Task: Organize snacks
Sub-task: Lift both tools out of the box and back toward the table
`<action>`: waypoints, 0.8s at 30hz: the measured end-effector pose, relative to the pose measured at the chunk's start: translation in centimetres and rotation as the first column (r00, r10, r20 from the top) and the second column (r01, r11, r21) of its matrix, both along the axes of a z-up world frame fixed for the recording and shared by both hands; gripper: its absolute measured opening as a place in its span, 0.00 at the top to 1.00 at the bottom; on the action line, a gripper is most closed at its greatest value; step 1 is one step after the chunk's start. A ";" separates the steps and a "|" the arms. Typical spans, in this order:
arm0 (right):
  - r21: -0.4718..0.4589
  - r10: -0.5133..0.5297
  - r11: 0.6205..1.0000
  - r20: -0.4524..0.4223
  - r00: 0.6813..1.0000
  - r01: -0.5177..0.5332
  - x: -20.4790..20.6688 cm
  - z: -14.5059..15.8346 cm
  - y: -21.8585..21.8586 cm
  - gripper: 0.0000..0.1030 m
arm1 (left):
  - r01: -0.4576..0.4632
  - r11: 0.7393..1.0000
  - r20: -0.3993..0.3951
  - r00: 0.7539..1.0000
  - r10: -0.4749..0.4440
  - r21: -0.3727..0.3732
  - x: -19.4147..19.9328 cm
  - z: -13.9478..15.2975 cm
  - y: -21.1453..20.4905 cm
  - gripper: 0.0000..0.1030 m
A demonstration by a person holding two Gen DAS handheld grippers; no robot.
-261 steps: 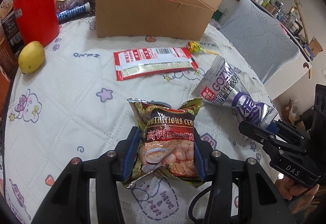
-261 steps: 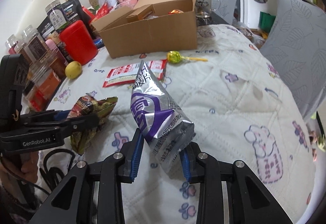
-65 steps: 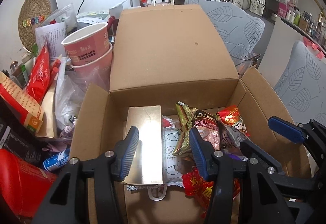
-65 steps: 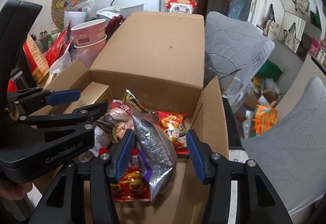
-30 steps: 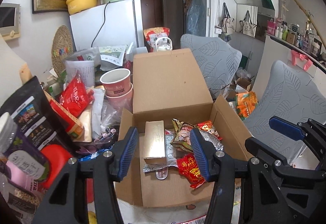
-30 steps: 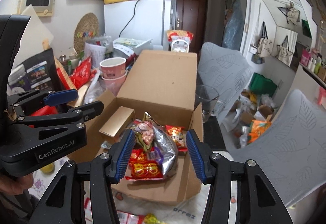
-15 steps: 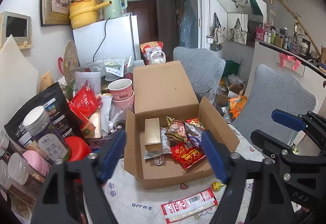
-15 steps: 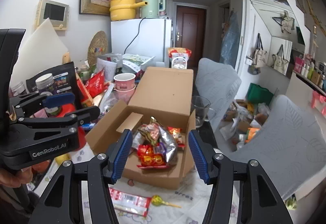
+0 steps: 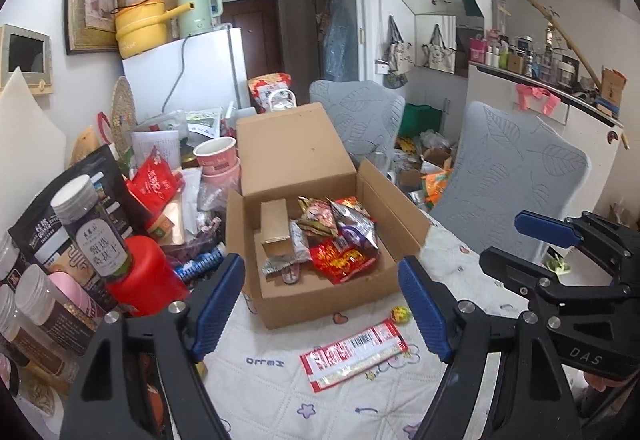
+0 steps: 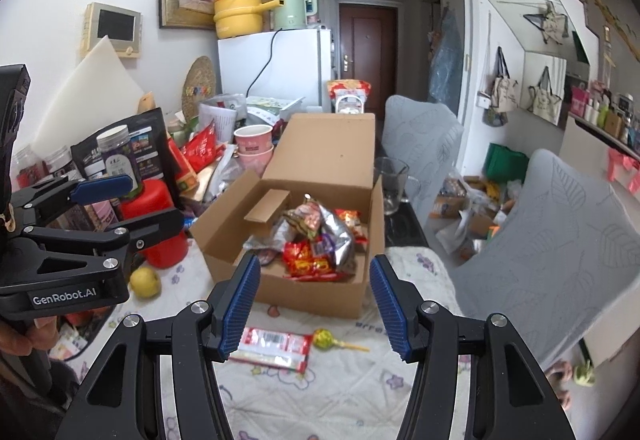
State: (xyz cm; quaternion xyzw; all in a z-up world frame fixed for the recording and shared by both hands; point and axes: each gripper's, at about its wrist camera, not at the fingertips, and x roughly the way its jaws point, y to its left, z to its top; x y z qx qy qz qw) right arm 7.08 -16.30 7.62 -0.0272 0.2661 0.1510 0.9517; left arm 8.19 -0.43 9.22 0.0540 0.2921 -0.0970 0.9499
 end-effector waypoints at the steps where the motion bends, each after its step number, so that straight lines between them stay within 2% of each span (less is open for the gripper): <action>1: 0.001 0.000 1.000 -0.005 1.000 0.000 -0.2 -0.2 -0.1 0.44 | 0.013 1.000 -0.010 1.000 -0.013 -0.007 -0.2 -0.3 0.0 0.23; 17: 0.026 0.007 1.000 -0.110 0.994 -0.004 -2.0 -5.0 -0.6 0.44 | 0.113 0.993 -0.141 0.983 -0.117 -0.037 -1.6 -5.3 -0.6 0.23; 24: 0.036 0.019 0.999 -0.171 0.985 -0.013 -1.5 -7.9 -1.0 0.44 | 0.148 0.987 -0.168 0.973 -0.156 -0.064 -1.5 -7.7 -1.0 0.23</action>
